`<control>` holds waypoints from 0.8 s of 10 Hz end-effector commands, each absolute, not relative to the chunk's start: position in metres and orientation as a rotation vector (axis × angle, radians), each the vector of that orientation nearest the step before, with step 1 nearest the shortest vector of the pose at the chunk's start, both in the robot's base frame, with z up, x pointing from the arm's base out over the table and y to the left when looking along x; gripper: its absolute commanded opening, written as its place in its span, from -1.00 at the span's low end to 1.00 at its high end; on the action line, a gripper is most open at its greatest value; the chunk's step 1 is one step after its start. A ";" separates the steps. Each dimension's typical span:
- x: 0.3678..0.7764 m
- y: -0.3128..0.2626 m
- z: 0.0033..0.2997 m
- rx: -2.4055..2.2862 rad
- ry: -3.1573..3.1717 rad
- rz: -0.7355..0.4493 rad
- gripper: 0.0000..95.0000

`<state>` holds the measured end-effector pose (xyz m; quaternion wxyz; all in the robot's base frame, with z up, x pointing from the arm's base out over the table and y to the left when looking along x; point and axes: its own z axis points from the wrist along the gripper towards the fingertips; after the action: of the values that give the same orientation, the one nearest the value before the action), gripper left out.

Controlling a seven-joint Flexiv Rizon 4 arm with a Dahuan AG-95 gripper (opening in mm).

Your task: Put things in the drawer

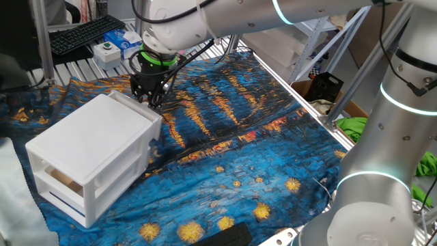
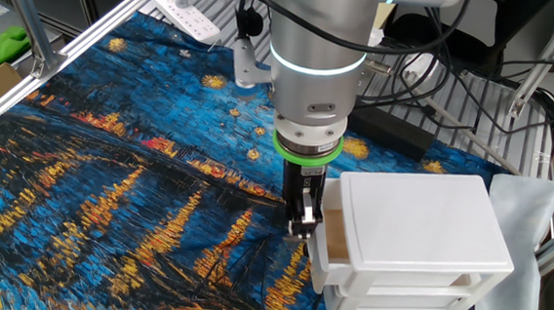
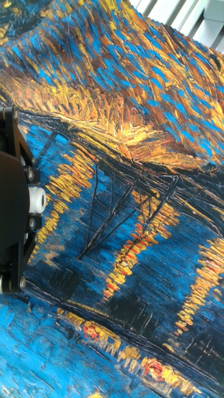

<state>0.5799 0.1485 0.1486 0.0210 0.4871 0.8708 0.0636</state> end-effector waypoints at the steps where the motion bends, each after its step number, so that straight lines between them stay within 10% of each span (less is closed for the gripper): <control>1: 0.579 0.148 0.148 1.505 2.706 0.207 -1.00; 8: 0.579 0.148 0.148 1.579 2.664 0.163 -1.00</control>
<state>0.5793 0.1482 0.1486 0.0194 0.5084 0.8593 0.0520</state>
